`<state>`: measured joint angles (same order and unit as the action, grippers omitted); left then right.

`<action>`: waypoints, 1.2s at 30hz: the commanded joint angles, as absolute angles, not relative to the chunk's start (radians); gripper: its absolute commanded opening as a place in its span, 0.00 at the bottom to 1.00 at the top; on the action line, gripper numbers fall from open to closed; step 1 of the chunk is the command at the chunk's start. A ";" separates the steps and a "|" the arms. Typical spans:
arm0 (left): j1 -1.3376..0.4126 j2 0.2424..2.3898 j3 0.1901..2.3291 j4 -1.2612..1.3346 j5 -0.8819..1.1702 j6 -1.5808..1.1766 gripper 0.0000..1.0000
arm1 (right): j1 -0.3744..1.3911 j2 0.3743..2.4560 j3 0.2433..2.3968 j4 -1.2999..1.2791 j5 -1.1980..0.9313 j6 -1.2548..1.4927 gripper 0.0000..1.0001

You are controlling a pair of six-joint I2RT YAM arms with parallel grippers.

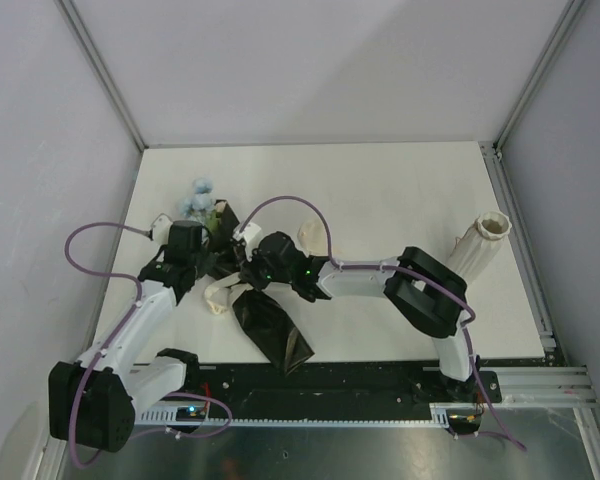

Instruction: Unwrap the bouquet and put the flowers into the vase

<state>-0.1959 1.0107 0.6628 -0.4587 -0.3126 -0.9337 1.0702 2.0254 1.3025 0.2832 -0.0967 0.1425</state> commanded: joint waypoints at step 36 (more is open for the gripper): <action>-0.186 1.141 0.798 -0.422 -0.286 -0.927 0.07 | 0.802 1.738 1.163 0.457 0.590 0.193 0.07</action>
